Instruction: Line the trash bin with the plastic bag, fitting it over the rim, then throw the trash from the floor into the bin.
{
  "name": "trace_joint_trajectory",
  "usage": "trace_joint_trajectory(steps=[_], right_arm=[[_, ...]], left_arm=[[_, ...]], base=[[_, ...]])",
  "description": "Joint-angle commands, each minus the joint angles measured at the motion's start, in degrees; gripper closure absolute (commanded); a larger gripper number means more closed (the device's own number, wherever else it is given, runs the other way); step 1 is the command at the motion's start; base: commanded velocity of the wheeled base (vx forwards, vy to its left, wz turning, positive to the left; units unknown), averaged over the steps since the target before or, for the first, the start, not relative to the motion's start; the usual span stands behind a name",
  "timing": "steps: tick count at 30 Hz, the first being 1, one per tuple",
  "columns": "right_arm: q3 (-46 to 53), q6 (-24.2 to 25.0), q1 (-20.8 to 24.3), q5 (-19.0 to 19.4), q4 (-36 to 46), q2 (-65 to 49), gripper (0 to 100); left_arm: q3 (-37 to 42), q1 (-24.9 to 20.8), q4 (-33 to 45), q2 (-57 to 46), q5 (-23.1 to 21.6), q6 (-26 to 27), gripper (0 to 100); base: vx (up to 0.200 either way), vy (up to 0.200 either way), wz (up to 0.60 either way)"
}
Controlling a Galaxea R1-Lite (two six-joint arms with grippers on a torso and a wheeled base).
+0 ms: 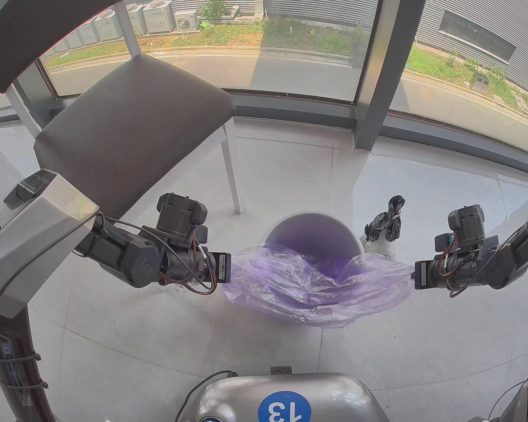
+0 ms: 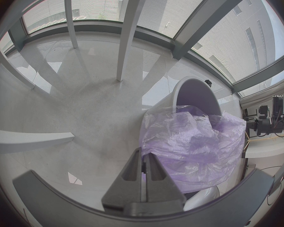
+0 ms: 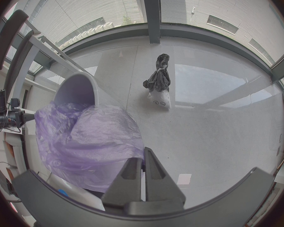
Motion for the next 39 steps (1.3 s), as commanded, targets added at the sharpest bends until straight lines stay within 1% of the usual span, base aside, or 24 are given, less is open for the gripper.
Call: trace_joint_trajectory(steps=[1, 5, 8, 9, 12, 16, 17, 18, 19, 22, 24, 27, 29, 30, 32, 33, 34, 35, 36, 37, 38, 39], right_arm=[[4.8, -0.5, -0.1, 0.0, -7.0, 5.9, 100], [6.0, -0.4, -0.3, 0.1, -12.0, 6.7, 100], [6.5, -1.0, 0.2, 0.9, -12.7, 6.3, 100], [7.0, -1.3, 0.3, 0.9, -12.7, 6.2, 0], [9.7, -4.4, 0.4, 2.0, -13.9, 5.0, 0], [11.3, -4.9, 0.3, 3.0, -15.6, 2.4, 0], [13.0, -6.7, 0.0, 3.9, -15.4, -1.7, 0], [13.0, -6.7, 0.0, 3.9, -15.4, -1.7, 0], [13.3, -8.1, -0.2, 3.9, -14.9, -4.5, 0], [13.3, -9.3, -0.2, 3.9, -13.0, -8.3, 0], [12.3, -10.6, 0.3, 3.9, -7.0, -14.6, 0], [10.6, -12.1, 1.1, 3.9, -1.5, -19.7, 0], [9.8, -12.8, 1.4, 3.9, 0.7, -22.0, 0], [8.0, -14.0, 1.5, 4.0, 3.8, -24.7, 0], [7.1, -14.3, 1.6, 4.0, 5.1, -25.5, 0], [4.3, -14.8, 3.2, 4.0, 8.4, -26.9, 0], [3.3, -14.8, 4.3, 3.9, 9.2, -26.9, 0], [1.7, -14.6, 6.9, 3.2, 10.3, -26.5, 0], [0.3, -14.3, 9.3, 2.6, 10.4, -26.2, 0], [-1.3, -14.0, 12.0, 1.2, 10.1, -24.7, 0], [-2.3, -13.5, 13.6, 0.1, 9.9, -23.3, 0], [-2.5, -13.4, 14.0, -0.3, 9.8, -22.9, 0]], left_arm=[[4.3, -0.3, -4.7, -1.7, -0.1, -0.5, 100], [5.6, -0.9, -7.7, -3.0, -0.1, -2.3, 100], [5.9, -1.2, -8.9, -3.9, -0.5, -3.1, 100], [5.9, -1.5, -9.2, -4.0, -0.5, -3.3, 100], [7.2, -1.9, -11.0, -4.1, -0.5, -4.8, 100], [8.2, -1.8, -12.5, -4.0, -0.6, -4.9, 100], [9.5, -1.4, -15.6, -3.6, -1.0, -5.0, 100], [9.5, -1.4, -15.6, -3.6, -1.0, -5.0, 100], [10.1, -1.2, -17.3, -3.3, -1.6, -5.2, 100], [11.7, -1.1, -20.0, -2.7, -2.3, -5.2, 100], [12.4, -1.2, -21.1, -2.3, -2.3, -5.2, 100], [12.8, -1.4, -22.1, -1.4, -2.3, -5.2, 100], [12.8, -1.6, -22.5, -0.9, -2.2, -5.2, 100], [12.7, -1.6, -23.0, -0.5, -2.0, -5.2, 100], [12.7, -1.5, -23.2, -0.5, -2.0, -5.2, 100], [12.7, -1.4, -23.5, -0.5, -1.9, -5.2, 100], [12.7, -1.3, -23.4, -0.5, -1.9, -5.2, 100], [12.7, -1.3, -23.4, -0.6, -1.9, -5.2, 100], [12.8, -1.2, -23.5, -0.7, -1.9, -5.2, 100], [12.8, -1.2, -23.6, -0.8, -2.0, -5.4, 100], [12.8, -1.3, -23.6, -0.8, -2.0, -5.5, 100], [12.8, -1.3, -23.6, -0.9, -2.0, -5.5, 100]], base=[[0.0, 0.0, 0.0], [0.0, 0.0, 0.0], [0.0, 0.0, 0.0], [0.0, 0.0, 0.0], [0.0, 0.0, 0.0], [0.0, 0.0, 0.0], [0.0, 0.0, 0.0], [0.0, 0.0, 0.0], [0.0, 0.0, 0.0], [0.0, 0.0, 0.0], [0.0, 0.0, 0.0], [0.0, 0.0, 0.0], [0.0, 0.0, 0.0], [0.0, 0.0, 0.0], [0.0, 0.0, 0.0], [0.0, 0.0, 0.0], [0.0, 0.0, 0.0], [0.0, 0.0, 0.0], [0.0, 0.0, 0.0], [0.0, 0.0, 0.0], [0.0, 0.0, 0.0], [0.0, 0.0, 0.0]])
